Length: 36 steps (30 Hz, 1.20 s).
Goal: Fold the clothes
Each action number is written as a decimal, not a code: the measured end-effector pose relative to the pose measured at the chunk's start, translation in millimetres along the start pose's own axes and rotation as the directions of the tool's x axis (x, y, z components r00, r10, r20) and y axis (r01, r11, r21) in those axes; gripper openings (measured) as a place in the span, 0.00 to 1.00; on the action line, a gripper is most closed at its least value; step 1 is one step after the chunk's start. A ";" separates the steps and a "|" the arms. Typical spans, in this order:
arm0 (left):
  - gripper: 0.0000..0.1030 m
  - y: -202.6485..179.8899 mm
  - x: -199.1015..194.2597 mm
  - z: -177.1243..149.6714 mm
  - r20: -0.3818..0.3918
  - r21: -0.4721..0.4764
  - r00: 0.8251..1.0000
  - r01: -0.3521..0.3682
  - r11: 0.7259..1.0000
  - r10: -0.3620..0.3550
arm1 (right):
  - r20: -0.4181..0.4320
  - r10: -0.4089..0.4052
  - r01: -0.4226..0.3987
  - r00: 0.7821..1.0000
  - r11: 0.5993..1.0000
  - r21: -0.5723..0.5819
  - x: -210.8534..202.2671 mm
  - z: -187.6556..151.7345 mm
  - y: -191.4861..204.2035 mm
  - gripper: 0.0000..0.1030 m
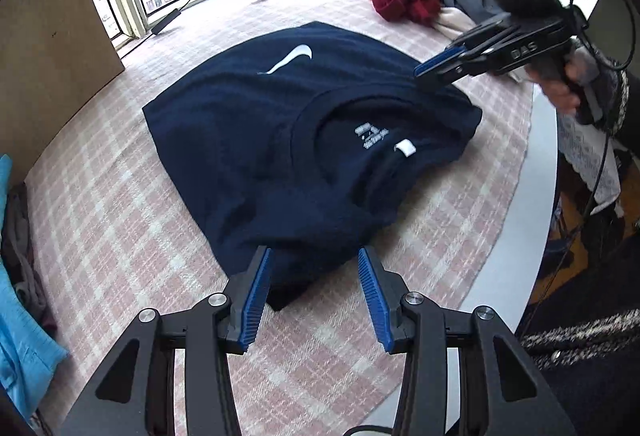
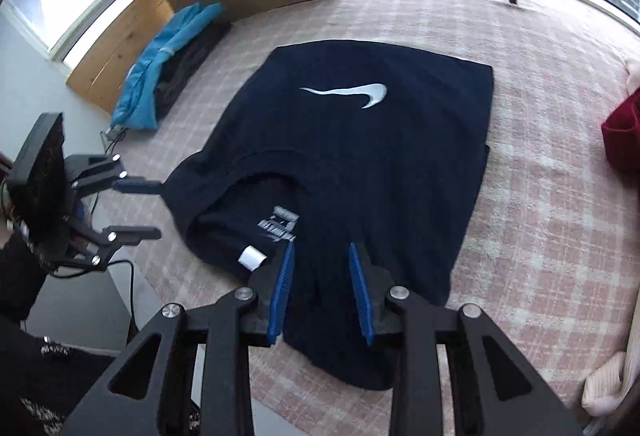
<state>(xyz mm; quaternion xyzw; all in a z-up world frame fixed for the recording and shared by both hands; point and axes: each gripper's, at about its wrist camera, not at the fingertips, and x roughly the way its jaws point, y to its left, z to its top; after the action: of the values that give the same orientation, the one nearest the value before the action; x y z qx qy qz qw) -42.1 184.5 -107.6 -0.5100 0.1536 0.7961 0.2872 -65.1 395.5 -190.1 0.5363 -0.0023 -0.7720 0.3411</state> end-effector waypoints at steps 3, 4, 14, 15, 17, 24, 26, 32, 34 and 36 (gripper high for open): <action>0.43 19.6 -0.3 -17.1 -0.010 -0.081 1.000 0.003 0.997 -0.004 | -0.011 0.051 -0.052 0.999 0.995 -0.083 6.8 -7.7 36.7 0.29; 0.43 28.6 0.1 -22.1 -0.008 -0.123 1.000 0.007 0.992 -0.008 | -0.020 0.060 -0.062 0.998 0.991 -0.117 13.1 -8.5 49.4 0.30; 0.12 52.5 15.5 -16.9 0.054 -0.195 0.986 0.163 0.967 -0.155 | -0.080 -0.096 0.059 0.992 0.922 -0.382 69.7 -13.2 94.9 0.36; 0.12 50.9 15.6 -15.4 0.045 -0.178 0.987 0.163 0.970 -0.157 | -0.085 -0.105 0.065 0.991 0.923 -0.380 71.2 -12.0 93.9 0.33; 0.11 49.4 13.2 -14.7 0.034 -0.150 0.987 0.161 0.975 -0.158 | -0.092 -0.113 0.071 0.989 0.926 -0.370 71.6 -9.4 91.2 0.23; 0.09 53.7 22.2 -30.4 -0.131 -0.089 0.991 0.017 0.996 -0.029 | -0.201 0.113 -0.146 0.973 0.976 -0.160 52.5 -10.5 64.4 0.05; 0.09 43.7 8.0 -24.7 -0.097 -0.069 0.995 -0.001 0.998 -0.006 | -0.132 0.148 -0.158 0.980 0.985 -0.067 30.9 -11.8 44.7 0.06; 0.47 -54.6 -14.4 11.3 0.061 0.323 0.997 0.031 0.946 -0.053 | -0.037 0.049 -0.047 0.998 0.998 0.033 -8.6 -17.3 7.9 0.17; 0.46 -77.6 0.8 19.4 0.038 0.444 0.998 0.020 0.896 -0.041 | -0.052 0.015 -0.017 0.999 0.999 -0.037 -7.0 -21.7 16.9 0.17; 0.46 -86.8 14.8 17.2 -0.002 0.535 1.000 0.025 0.844 -0.028 | -0.074 -0.020 0.009 0.997 0.989 -0.147 2.1 -27.0 34.3 0.22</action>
<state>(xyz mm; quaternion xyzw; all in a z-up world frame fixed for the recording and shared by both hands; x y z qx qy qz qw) -6.0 266.6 -109.2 -0.4097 0.3614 0.7191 0.4294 -25.1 377.8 -190.6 0.5385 0.0710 -0.7519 0.3736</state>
